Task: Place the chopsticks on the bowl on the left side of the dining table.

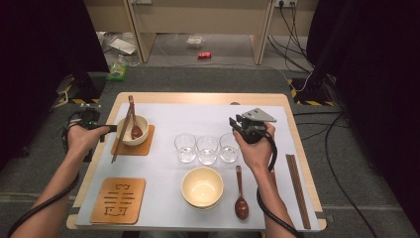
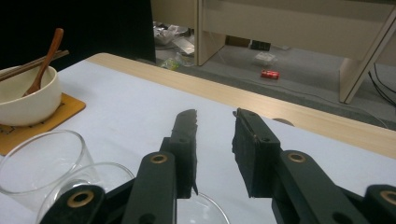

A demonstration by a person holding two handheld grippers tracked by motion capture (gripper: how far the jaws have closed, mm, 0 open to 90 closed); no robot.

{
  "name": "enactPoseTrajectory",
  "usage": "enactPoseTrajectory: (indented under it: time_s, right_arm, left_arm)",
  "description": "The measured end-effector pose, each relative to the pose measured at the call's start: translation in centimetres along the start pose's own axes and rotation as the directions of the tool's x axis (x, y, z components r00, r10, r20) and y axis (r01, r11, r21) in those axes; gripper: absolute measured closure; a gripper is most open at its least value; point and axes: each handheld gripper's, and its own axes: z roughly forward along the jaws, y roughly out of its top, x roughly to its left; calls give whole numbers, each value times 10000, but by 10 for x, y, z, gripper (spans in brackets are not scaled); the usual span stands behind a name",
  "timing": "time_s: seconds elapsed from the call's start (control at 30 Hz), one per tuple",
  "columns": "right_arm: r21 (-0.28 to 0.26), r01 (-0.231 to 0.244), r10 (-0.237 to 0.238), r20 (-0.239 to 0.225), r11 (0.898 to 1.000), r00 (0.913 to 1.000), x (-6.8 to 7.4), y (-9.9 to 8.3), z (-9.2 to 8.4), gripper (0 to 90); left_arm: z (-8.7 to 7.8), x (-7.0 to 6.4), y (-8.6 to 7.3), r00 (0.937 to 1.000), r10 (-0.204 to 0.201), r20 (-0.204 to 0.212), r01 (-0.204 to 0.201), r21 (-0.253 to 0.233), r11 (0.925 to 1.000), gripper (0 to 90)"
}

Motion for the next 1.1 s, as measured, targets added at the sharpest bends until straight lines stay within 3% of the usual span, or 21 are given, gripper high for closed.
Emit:
enactPoseTrajectory:
  time_s: [0.17,0.33,0.43,0.73,1.1]
  right_arm:
    - [145,63,-65,159,9999,9999,-8,-4,-9,695]
    - [176,58,-65,388,9998,9992,-17,-6,-18,694]
    - [190,90,-99,504,9998,9987,-22,-6,-23,694]
    - [203,-12,-2,667,9998,9978,-30,-11,-30,692]
    - [162,-107,92,885,9998,9960,-38,-16,-39,690]
  left_arm:
    - [-7,5,-21,9957,891,-262,-877,505,9949,895]
    - [-5,7,-38,9927,1206,-62,-1198,758,9899,894]
    - [-6,4,-42,9823,1871,-20,-1866,653,9803,874]
    - [-2,-12,-45,9570,2894,215,-2900,1008,9517,869]
    - [3,-36,-43,9337,3540,541,-3577,951,9290,864]
